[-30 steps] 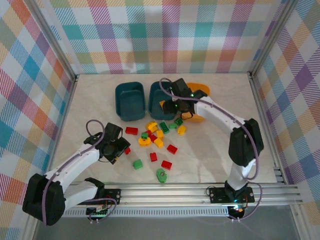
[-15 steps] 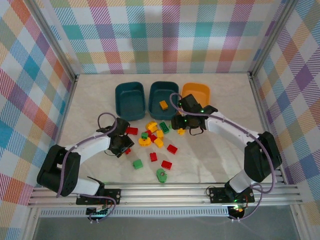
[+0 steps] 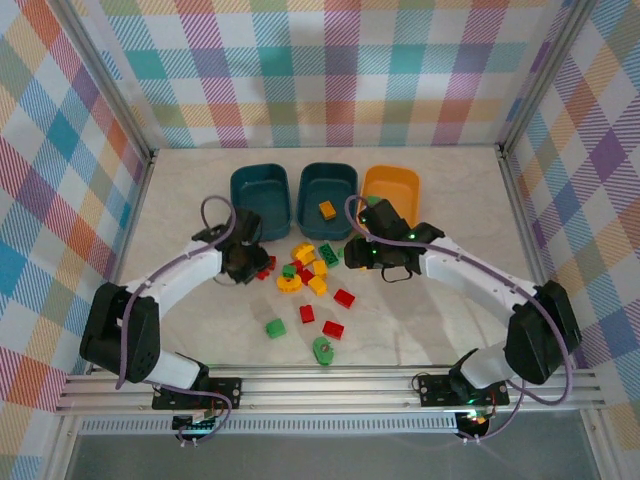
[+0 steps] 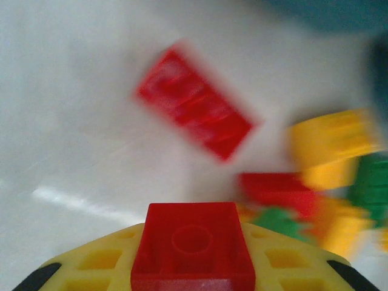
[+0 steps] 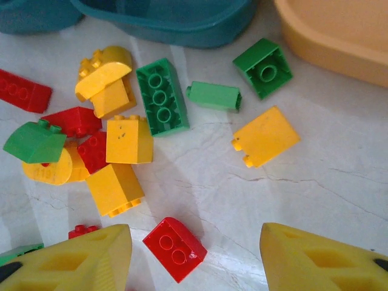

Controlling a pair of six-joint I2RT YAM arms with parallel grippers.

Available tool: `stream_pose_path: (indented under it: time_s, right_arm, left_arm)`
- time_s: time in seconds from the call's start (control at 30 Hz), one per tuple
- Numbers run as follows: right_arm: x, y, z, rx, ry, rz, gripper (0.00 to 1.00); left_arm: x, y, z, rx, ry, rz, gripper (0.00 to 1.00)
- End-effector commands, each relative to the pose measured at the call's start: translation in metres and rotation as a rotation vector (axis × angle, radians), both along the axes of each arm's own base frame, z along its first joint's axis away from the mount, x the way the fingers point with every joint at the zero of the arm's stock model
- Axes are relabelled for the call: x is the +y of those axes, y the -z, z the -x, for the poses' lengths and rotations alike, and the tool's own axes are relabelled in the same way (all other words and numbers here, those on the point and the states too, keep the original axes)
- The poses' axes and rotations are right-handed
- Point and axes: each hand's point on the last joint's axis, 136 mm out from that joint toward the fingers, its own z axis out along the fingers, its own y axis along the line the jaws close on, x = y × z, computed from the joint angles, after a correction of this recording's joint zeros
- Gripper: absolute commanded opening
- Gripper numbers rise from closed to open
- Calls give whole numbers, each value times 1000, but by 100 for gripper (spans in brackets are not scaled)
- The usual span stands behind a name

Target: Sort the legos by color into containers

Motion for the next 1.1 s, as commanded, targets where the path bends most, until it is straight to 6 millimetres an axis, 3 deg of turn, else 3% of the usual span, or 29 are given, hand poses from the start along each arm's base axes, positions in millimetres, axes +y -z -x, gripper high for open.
stream_pose_path:
  time_s: [0.0,0.1,0.27,0.47,0.6,0.73,0.87,0.97,1.07]
  right_arm:
    - [-19,-6,11,-15,42,13,58]
    - [-29,-7,22,-15,61,13,58]
    - [-53,-16,37,-30,88,62,60]
    - [-66,-34,57,-35,76,43,62]
    - [-62,-34,66,-11,60,-3,64]
    - [-55,-26,74,22,33,-9,68]
    - [-42,-19,81,39,-5,1,70]
    - [-22,-11,91,59,-68,16,70]
    - [2,3,108,88,-152,62,71]
  left_arm:
    - [5,-51,-38,-131,5,-12,27]
    - [13,-64,-80,-152,-32,-23,28]
    - [19,-33,-143,-65,-67,-57,27]
    - [7,-2,-186,-4,-28,-37,27]
    - [8,8,-200,7,-25,-50,34]
    - [9,3,-207,15,-5,-62,58]
    - [12,-38,-206,-69,21,-69,81]
    - [15,-71,-196,-135,20,-57,86]
    - [14,-100,-168,-214,8,4,91]
